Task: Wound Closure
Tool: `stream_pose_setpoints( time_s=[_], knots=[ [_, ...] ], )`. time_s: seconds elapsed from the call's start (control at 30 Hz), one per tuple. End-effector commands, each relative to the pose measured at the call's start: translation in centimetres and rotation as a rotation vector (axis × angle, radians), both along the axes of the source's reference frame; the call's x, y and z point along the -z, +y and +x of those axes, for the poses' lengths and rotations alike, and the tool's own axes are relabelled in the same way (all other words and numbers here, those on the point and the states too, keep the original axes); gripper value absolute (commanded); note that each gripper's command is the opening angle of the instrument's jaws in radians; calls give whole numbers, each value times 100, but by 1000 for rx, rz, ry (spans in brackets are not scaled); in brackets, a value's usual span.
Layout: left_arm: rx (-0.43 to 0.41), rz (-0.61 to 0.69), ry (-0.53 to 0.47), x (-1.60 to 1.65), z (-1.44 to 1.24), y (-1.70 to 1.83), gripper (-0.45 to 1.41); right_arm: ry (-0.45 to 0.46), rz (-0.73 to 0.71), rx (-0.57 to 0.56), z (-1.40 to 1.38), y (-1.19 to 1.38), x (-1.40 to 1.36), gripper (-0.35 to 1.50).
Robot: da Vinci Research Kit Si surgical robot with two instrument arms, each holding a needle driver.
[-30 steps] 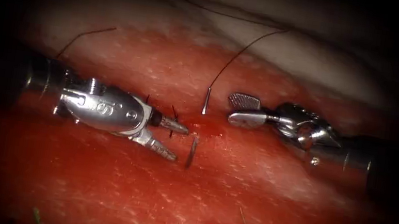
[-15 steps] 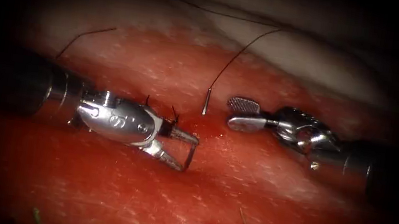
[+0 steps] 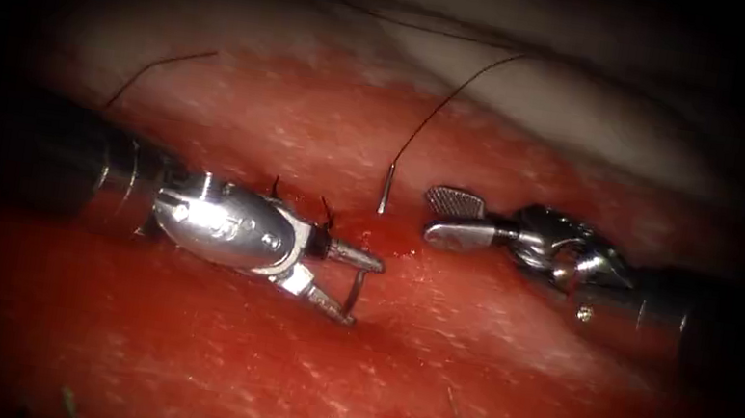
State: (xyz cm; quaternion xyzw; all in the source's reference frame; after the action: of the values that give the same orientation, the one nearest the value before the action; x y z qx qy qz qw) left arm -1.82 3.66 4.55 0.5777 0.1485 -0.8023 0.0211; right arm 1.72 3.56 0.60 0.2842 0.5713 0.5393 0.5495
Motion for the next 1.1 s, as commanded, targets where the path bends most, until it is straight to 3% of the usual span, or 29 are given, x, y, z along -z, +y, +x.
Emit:
stream_pose_setpoints(
  time_s=[0.03,0.1,0.23,0.57,0.83,0.9,1.03,1.1],
  knots=[
    [11,-3,-2,-8,-3,-3,56,3,-3,0,9,4,-3,126],
    [37,-6,-12,-12,-1,0,39,1,-2,-3,9,4,-4,126],
    [51,-8,-45,-12,5,-1,-35,1,-3,-3,9,4,-4,126],
    [102,101,-111,4,7,-4,-35,-3,-2,-8,5,3,-3,125],
    [101,264,-161,44,13,4,-35,-4,-8,-4,-1,-3,0,123],
    [117,358,-194,66,15,12,-35,2,49,3,-3,-8,2,121],
    [117,460,-231,87,16,18,-35,-88,132,42,-4,-12,10,126],
    [99,483,-238,96,15,16,-35,-67,203,49,-4,-14,18,123]
  ],
)
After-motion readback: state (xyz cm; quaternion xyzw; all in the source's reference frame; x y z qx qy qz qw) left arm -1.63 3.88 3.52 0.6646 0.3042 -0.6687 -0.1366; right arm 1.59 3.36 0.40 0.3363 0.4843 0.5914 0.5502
